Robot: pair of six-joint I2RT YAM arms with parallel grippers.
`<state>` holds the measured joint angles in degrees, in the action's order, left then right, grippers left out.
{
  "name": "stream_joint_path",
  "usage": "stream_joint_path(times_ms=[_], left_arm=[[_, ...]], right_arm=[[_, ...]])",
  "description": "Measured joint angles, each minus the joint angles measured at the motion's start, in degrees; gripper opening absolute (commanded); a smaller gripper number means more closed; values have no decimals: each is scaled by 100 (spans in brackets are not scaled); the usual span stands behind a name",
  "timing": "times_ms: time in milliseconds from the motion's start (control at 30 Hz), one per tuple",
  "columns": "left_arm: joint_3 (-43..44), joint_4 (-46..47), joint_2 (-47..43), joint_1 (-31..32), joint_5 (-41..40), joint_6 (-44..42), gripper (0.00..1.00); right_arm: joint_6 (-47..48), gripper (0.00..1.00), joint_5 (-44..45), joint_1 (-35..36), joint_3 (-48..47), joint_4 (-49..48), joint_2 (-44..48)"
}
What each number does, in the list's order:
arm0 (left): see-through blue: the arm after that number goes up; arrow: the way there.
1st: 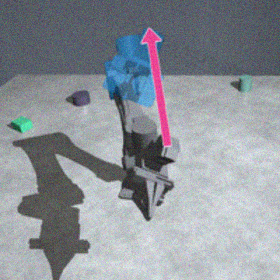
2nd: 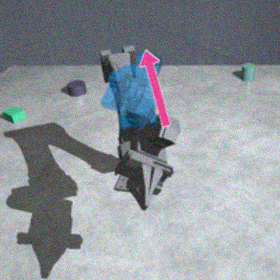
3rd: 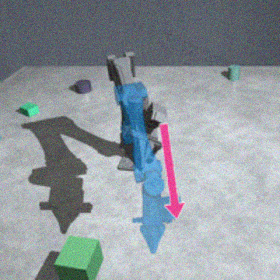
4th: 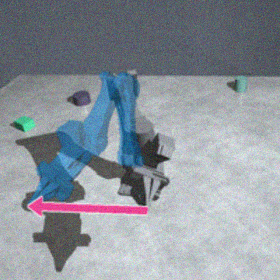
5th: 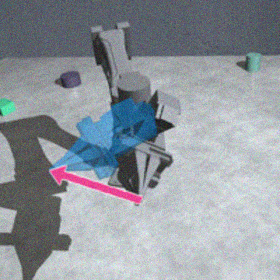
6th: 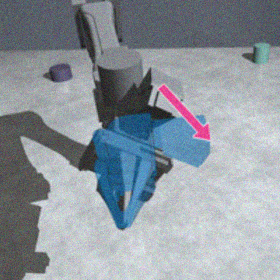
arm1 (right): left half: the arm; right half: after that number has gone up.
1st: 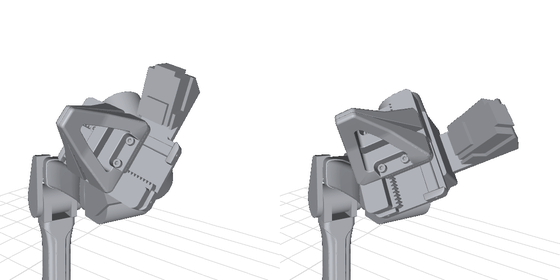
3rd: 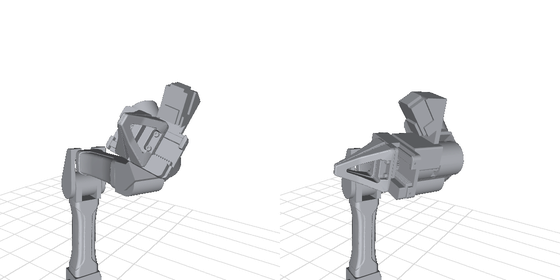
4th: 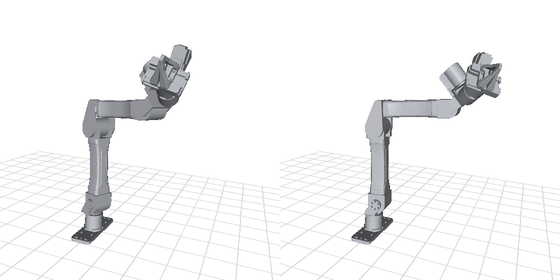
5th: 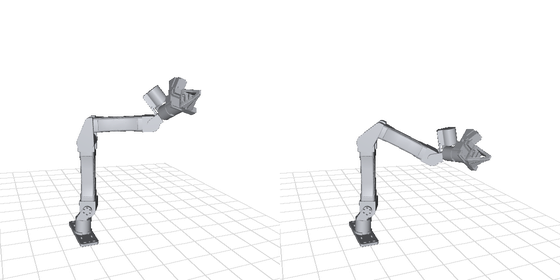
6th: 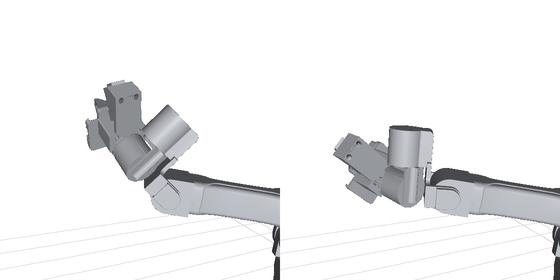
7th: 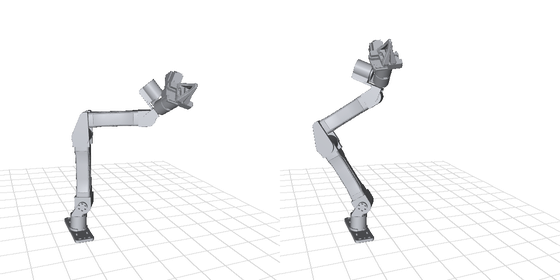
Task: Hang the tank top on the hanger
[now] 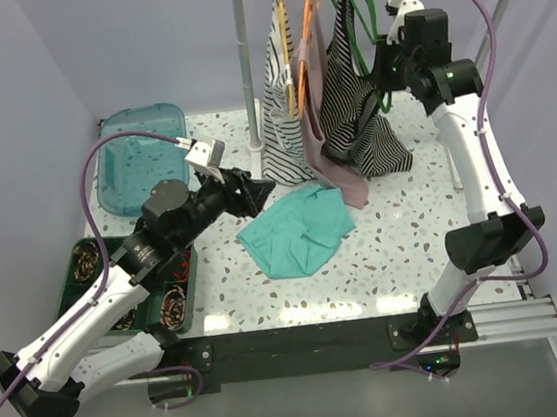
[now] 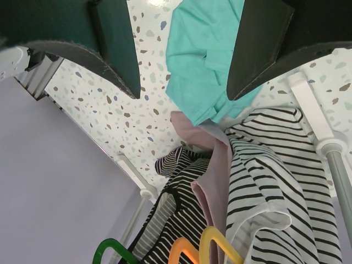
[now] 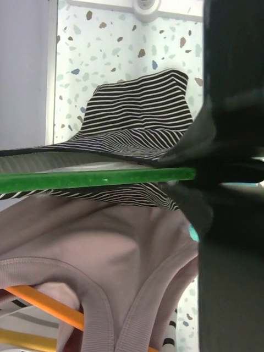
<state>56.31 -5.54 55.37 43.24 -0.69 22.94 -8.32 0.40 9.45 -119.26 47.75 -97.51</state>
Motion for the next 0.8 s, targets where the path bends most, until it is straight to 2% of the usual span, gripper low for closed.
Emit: stream_joint_path(times_ms=[33,100,167,200,233,333,367,467,567,600,667,800], left_arm=[[0,-2,0,0,-2,-2,70],[0,-11,0,0,-13,0,74],[0,-20,0,0,-50,-2,81],[0,-35,0,0,-87,-2,82],[2,-68,0,0,-129,-2,83],[2,-249,13,-2,-271,7,94],[2,-313,22,-4,-315,9,100],[2,-448,66,-4,-424,48,100],[0,-577,76,-4,-496,136,100],[-28,-566,68,-4,-518,175,100],[-177,-575,7,-4,-575,291,100],[-734,-522,-179,-4,-669,531,100]], right_arm=[[-72,49,-22,0,105,-26,61],[-232,62,-81,0,306,-24,221],[-334,85,-166,0,503,-50,424],[-407,94,-212,0,601,-61,551],[-472,99,-282,0,734,-107,721],[-634,99,-540,-2,1375,-332,1436],[-686,99,-675,-4,1698,-483,1773],[-876,99,-1016,-9,2798,-898,2841],[-1246,99,-1443,-9,4590,-1447,4350],[-1287,99,-1495,-9,4758,-1449,4485],[-1510,99,-1816,-4,5720,-1781,5139],[-1768,99,-2096,0,7182,-1908,5746]])
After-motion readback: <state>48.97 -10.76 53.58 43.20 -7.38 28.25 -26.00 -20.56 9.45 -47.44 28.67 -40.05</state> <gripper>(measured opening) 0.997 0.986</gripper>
